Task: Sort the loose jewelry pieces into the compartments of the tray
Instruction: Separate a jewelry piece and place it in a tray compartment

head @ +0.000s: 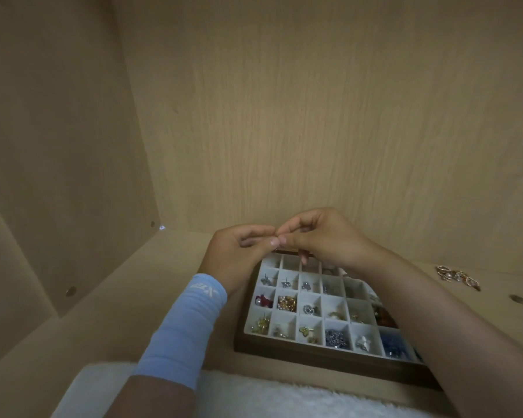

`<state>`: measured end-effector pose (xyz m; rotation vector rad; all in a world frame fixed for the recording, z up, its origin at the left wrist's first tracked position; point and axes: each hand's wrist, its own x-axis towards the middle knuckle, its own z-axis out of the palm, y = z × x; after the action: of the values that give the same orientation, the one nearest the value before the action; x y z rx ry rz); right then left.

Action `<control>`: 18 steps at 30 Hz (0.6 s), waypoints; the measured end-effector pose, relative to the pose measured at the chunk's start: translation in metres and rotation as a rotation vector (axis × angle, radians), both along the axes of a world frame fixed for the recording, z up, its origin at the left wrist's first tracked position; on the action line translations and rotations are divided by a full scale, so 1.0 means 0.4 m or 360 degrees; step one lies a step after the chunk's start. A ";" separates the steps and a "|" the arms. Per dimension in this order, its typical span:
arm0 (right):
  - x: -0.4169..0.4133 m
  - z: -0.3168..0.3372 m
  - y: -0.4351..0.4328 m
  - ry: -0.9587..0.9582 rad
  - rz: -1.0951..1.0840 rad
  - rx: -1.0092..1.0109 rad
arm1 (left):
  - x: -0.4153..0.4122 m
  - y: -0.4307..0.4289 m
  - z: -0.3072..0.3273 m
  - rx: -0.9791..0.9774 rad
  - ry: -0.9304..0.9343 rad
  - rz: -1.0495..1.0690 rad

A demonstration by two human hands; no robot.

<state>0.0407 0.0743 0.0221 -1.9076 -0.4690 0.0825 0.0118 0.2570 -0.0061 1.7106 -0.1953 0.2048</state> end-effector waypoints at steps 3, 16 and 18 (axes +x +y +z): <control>0.022 -0.003 0.015 -0.0010 0.0021 -0.0053 | 0.013 0.010 -0.018 -0.0055 0.0041 0.0014; 0.100 -0.011 0.028 0.0098 0.0194 -0.0361 | 0.052 0.020 -0.068 -0.0008 0.0083 0.0113; 0.102 -0.013 0.028 0.0105 0.0199 -0.0359 | 0.055 0.020 -0.071 0.0013 0.0091 0.0092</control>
<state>0.0816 0.0856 0.0168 -2.0870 -0.5527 0.2901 0.0338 0.2650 -0.0343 1.7295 -0.1046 0.1979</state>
